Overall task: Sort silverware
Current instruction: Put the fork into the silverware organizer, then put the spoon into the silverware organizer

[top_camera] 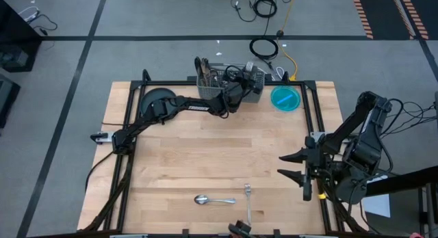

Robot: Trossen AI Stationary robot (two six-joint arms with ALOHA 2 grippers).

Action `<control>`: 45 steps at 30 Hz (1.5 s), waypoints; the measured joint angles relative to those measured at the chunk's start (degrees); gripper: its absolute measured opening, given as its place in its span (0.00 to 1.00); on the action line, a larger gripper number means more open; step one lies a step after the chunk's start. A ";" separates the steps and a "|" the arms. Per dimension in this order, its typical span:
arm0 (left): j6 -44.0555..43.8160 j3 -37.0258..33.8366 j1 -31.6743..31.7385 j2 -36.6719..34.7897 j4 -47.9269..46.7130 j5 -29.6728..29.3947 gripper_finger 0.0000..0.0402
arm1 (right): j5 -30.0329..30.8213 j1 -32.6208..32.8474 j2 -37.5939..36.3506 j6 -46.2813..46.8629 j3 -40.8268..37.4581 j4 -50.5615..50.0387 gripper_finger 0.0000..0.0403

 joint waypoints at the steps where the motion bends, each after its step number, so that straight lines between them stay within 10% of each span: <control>1: 0.23 0.00 -0.08 0.00 0.00 0.00 0.43 | 0.00 0.21 0.00 0.00 0.00 0.13 0.45; 17: 12.69 -0.11 -0.95 -7.55 -3.55 1.16 0.58 | 0.02 0.68 -0.02 -0.53 0.00 0.30 0.45; 25: 11.29 -0.11 -1.40 -23.97 -33.20 12.03 0.58 | 0.06 1.22 -0.02 -1.71 0.00 0.28 0.45; 34: -4.50 0.00 -5.17 -46.52 -79.99 49.01 0.58 | 0.07 3.02 -0.04 -2.78 0.00 0.25 0.45; 40: -2.76 -0.02 -18.38 -50.64 -103.60 48.15 0.58 | 0.09 3.02 -0.04 -3.26 0.00 0.19 0.45; 45: -5.06 -5.78 -29.94 -50.60 -103.99 47.31 0.58 | 0.09 3.02 -0.04 -3.26 0.00 0.20 0.45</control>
